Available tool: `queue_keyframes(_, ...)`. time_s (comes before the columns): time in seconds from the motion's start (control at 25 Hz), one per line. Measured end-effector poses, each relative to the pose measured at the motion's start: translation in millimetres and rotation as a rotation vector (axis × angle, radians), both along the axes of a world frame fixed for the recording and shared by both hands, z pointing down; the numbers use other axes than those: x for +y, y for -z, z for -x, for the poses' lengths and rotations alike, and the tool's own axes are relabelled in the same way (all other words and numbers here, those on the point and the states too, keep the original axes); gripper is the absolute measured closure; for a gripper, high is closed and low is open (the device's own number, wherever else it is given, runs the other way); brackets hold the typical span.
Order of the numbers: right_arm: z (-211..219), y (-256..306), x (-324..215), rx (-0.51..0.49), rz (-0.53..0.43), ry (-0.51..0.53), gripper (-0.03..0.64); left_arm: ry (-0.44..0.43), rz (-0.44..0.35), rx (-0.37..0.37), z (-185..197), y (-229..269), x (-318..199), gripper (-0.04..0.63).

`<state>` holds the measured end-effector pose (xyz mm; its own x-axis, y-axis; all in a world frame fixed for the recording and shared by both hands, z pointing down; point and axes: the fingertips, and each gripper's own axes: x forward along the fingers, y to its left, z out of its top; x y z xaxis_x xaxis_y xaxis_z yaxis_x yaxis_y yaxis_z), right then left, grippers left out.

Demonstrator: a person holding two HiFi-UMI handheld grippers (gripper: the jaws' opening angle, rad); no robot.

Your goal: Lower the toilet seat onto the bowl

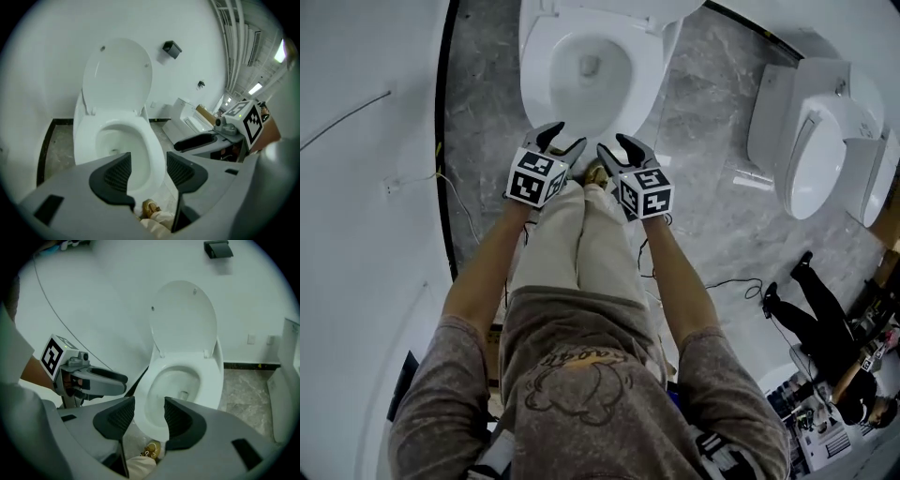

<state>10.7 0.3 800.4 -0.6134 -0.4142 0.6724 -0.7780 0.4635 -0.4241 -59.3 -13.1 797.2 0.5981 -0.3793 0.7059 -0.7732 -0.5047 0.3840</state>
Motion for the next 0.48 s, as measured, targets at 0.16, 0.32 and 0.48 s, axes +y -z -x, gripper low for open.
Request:
queue_keyframes(0.16,-6,106,-31,-0.019,-0.123,-0.021,0.402,0.022,-0.124,0.018,6,123,-40,0.356)
queue_keyframes(0.32,-17,227,-62,-0.063,-0.264,-0.037,0.402,0.030,-0.234,0.079,3,253,-64,0.356)
queue_keyframes(0.48,-23,328,-66,-0.122,-0.388,-0.003,0.405,-0.006,-0.313,0.167,-8,354,-66,0.356)
